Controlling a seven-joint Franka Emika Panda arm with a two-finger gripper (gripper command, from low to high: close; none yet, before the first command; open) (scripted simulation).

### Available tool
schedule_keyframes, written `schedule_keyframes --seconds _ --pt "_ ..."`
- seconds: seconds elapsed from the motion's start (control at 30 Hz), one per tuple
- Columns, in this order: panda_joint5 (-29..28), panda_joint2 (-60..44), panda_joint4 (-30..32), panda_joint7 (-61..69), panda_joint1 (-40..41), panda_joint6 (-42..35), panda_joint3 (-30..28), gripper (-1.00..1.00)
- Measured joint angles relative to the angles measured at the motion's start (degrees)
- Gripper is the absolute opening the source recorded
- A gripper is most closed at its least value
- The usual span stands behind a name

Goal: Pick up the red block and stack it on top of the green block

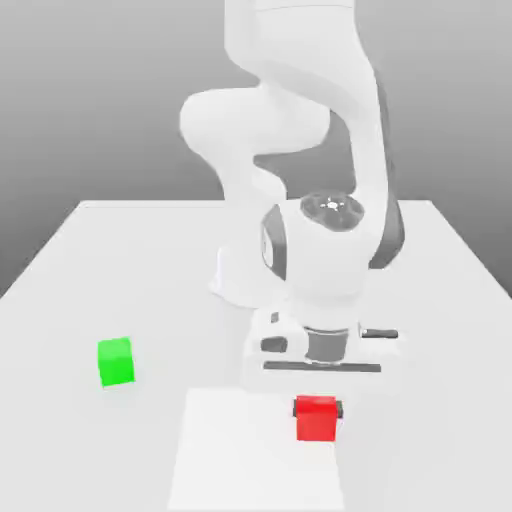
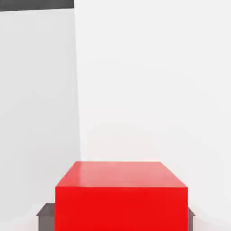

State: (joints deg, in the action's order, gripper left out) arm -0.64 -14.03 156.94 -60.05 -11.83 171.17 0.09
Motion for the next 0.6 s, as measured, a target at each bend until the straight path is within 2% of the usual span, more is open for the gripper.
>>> schedule_keyframes --seconds 0.1,0.47,0.6 --pt "-0.2 0.56 0.02 -0.11 -0.01 -0.45 -0.05 -1.0" --pt "0.49 12.69 1.87 0.34 0.46 -10.87 0.43 -1.0" --pt "1.87 14.68 2.9 0.74 0.9 -12.32 -2.53 -1.0"
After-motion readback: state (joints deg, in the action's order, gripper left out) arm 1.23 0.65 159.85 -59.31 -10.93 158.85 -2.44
